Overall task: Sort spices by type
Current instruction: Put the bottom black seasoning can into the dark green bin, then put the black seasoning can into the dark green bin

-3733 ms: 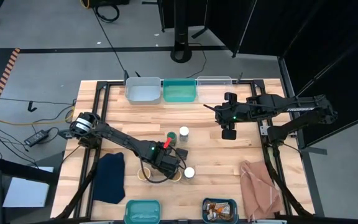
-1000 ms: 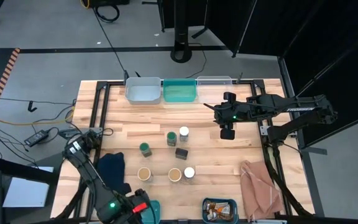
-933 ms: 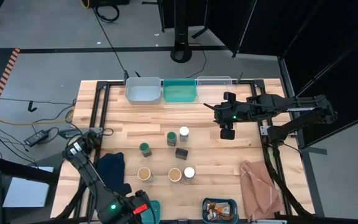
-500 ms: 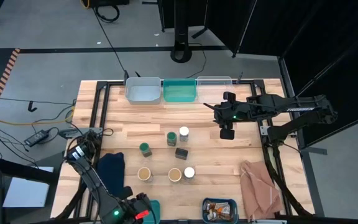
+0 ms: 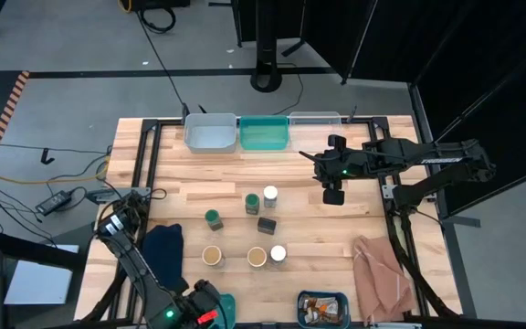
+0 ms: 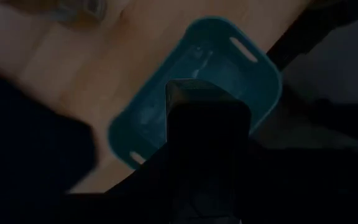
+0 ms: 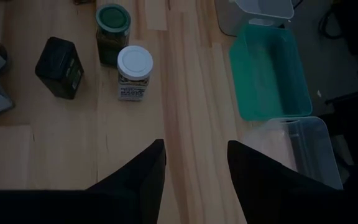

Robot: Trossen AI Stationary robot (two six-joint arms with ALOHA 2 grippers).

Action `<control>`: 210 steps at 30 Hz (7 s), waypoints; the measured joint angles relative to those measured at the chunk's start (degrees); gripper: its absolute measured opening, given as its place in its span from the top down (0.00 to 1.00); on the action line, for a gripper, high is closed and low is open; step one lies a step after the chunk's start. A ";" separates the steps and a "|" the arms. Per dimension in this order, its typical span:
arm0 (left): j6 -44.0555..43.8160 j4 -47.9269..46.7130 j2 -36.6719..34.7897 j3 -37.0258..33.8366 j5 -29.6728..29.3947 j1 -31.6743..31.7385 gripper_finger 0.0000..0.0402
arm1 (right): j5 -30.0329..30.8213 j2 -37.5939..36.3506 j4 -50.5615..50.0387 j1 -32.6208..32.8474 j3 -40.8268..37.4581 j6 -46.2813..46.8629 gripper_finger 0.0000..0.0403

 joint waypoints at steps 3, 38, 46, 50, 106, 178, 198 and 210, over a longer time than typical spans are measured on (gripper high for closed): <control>-5.44 1.92 0.00 0.00 0.03 0.00 0.69 | 0.00 0.00 0.00 0.00 0.00 0.00 0.55; -41.47 -2.33 3.85 -0.04 2.53 -1.79 0.69 | 0.00 0.00 1.30 -1.86 -0.02 -0.45 0.55; -41.50 -1.46 5.97 -0.04 1.66 -1.88 0.69 | 0.00 0.00 1.36 -2.54 -0.02 -0.44 0.55; -41.58 0.06 6.19 -1.65 1.60 -1.88 0.69 | 0.00 0.00 1.53 -2.54 -0.02 -0.44 0.55; -39.63 -2.22 -1.37 -8.13 0.98 -0.61 0.34 | -0.08 -0.02 3.60 -2.74 -0.02 -0.34 0.55; 0.65 -8.87 -23.76 -8.46 -23.65 6.78 0.34 | -11.76 33.27 30.76 8.52 0.04 17.79 0.55; 2.55 -8.87 -23.76 -8.46 -25.55 7.54 0.34 | -11.48 33.22 30.62 8.11 0.04 16.61 0.33; 3.49 -8.91 -23.76 -8.46 -25.51 7.63 0.34 | -12.93 29.53 29.85 6.20 0.02 15.65 0.37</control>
